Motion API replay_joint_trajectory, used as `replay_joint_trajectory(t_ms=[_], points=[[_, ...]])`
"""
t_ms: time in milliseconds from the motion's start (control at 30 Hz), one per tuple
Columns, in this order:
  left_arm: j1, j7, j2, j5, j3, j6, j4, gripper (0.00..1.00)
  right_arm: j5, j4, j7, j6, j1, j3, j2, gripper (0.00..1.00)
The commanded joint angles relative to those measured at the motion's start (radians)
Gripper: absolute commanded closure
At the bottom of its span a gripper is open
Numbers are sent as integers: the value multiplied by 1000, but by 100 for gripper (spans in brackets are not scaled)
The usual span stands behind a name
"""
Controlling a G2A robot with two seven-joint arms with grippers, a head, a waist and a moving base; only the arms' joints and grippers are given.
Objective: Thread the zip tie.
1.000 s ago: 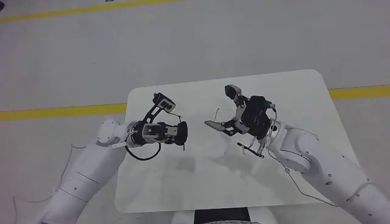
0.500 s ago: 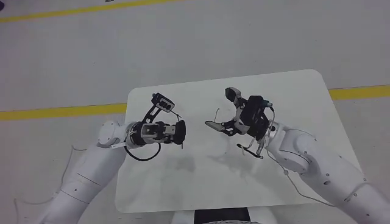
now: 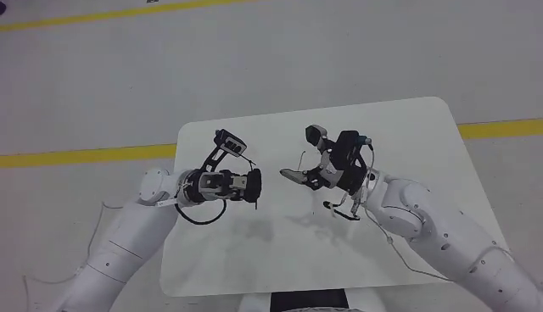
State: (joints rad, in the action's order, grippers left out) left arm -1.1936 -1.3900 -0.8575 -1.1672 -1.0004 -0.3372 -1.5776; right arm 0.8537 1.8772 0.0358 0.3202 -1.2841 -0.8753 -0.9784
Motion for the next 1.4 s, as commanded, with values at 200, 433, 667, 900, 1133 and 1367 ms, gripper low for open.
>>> replay_joint_trajectory(t_ms=[200,433,667,900,1133,1367], points=[[0,0,0,-1,0,0,0,100,1,1,-1,0,0,0,0,0],[0,0,0,-1,0,0,0,100,-12,2,-7,7,-4,0,-4,0],[0,0,0,-1,0,0,0,100,-70,-11,-12,20,20,13,-21,0],[0,0,0,-1,0,0,0,100,-79,-25,-13,20,61,53,-39,0],[0,0,0,-1,0,0,0,100,-77,-45,-7,20,87,80,-52,0],[0,0,0,-1,0,0,0,100,-80,-44,14,20,104,102,-54,0]])
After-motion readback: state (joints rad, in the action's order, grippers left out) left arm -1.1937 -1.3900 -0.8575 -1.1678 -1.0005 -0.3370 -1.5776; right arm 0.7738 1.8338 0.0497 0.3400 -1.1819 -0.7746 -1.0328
